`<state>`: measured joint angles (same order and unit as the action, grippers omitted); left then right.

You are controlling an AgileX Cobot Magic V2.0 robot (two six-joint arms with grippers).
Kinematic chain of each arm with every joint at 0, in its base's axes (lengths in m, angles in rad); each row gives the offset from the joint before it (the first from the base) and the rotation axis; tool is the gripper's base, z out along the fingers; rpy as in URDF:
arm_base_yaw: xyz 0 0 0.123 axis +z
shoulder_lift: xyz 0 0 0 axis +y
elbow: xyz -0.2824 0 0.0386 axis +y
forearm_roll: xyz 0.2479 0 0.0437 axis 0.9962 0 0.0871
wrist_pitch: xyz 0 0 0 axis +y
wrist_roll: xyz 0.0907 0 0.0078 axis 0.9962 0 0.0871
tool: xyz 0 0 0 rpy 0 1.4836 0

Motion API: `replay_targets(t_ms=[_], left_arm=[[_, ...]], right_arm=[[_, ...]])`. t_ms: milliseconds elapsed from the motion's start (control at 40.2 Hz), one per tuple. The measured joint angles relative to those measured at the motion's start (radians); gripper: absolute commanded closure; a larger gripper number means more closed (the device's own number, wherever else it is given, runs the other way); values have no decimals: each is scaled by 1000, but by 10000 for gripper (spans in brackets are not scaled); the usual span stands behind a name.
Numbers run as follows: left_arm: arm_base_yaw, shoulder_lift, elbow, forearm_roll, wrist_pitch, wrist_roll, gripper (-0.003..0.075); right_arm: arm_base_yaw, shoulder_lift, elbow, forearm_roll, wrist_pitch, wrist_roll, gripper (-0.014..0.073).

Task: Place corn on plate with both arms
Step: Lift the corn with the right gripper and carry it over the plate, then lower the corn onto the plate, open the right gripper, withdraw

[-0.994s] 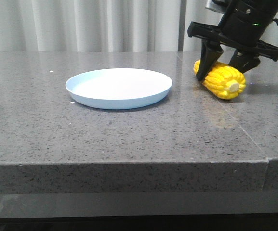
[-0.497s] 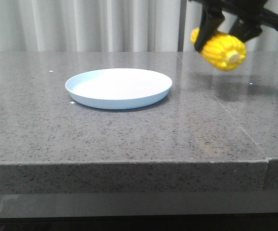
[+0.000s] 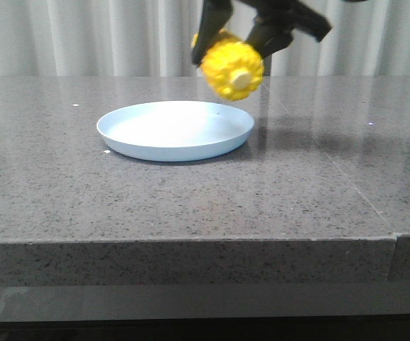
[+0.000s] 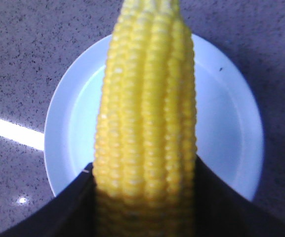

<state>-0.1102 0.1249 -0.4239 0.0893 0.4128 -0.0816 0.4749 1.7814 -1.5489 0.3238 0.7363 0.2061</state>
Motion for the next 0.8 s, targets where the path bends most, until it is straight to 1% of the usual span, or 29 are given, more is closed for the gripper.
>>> replay_targets(t_ms=[174,398,447,497,596,671,720,795], left_arm=[[0,0,0,0,0,0,741],[0,0,0,0,0,0,741],[0,0,0,0,0,0,741],[0,0,0,0,0,0,741],[0,0,0,0,0,0,741],[0,0,0,0,0,0,741],[0,0,0,0,0,0,741],[0,0,0,0,0,0,741]], right_arm=[[25,55,0,7,-66,26,408],[27,109,0,11,-94,27,398],[27,118,0,15,-96,27,370],[27,122,0,17,-101,27,316],[27,123,0,23,-101,27,182],[27,123,0,26,-103,27,102],[27,123,0,25,-103,28,68],[27,123,0,27,-103,28,43]])
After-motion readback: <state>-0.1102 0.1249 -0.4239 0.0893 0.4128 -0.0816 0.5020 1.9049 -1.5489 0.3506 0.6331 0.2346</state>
